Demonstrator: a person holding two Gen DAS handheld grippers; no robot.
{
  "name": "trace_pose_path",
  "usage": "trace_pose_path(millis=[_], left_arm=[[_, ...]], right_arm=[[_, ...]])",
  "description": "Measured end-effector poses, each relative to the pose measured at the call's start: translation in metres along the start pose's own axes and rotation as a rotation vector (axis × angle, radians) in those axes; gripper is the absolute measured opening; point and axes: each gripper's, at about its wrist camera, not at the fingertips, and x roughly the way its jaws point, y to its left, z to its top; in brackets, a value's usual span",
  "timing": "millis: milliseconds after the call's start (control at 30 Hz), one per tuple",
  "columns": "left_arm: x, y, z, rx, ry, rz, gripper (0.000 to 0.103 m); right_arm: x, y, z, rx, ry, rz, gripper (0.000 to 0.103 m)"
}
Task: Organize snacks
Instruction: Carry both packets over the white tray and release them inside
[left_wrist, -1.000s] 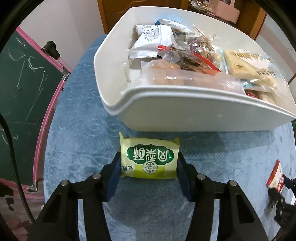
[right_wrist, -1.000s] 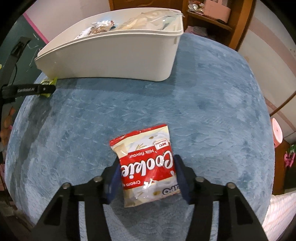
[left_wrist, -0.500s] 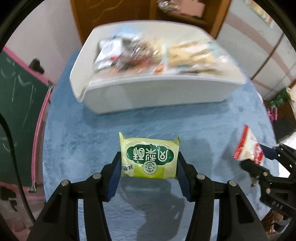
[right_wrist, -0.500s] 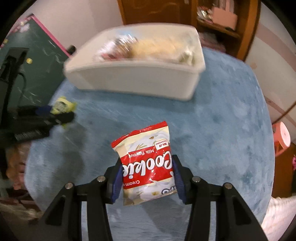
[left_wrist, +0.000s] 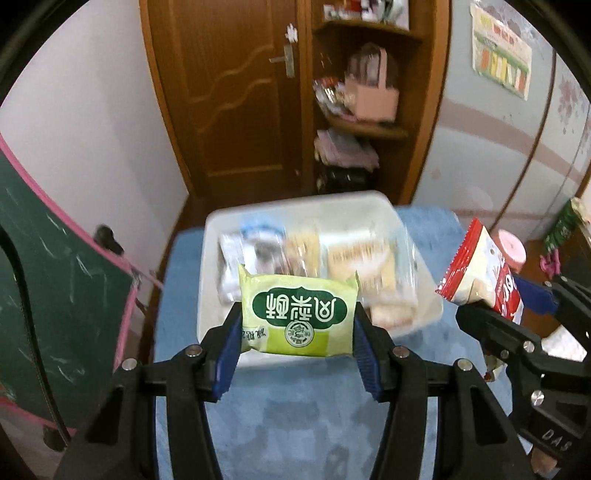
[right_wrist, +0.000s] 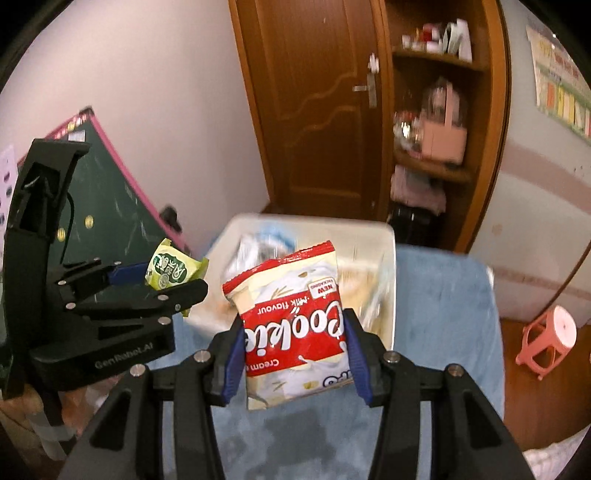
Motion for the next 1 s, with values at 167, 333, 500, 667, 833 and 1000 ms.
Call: trace_pose_path(millis=[167,333,500,667,833,1000], left_arm=[[-0.015,0.014,0.044,-0.028,-0.09,0.02,0.054],[-0.007,0.023,0.065,-0.036,-0.097,0.067,0.054],[0.006,0.032,0.076,-0.05,-0.091,0.081,0.054],[0.03,0.041,0.078,-0.068,-0.05,0.063,0.057],[0.047,0.053,0.076,-0.118,0.001,0.016,0.092],[0.052,0.052,0.072,-0.113,0.019,-0.002,0.093]], right_arm=[[-0.007,0.001,0.042,0.005,-0.097,-0.035,0.049],[0.003,-0.001,0.067,0.024,-0.13,-0.059,0.049],[0.02,-0.004,0.076,0.049,-0.111,-0.077,0.049],[0.041,-0.005,0.076,0.042,-0.074,-0.096,0.052],[0.062,-0.011,0.074,0.094,0.008,-0.064,0.054],[0.064,-0.018,0.069,0.158,0.04,-0.038,0.058]])
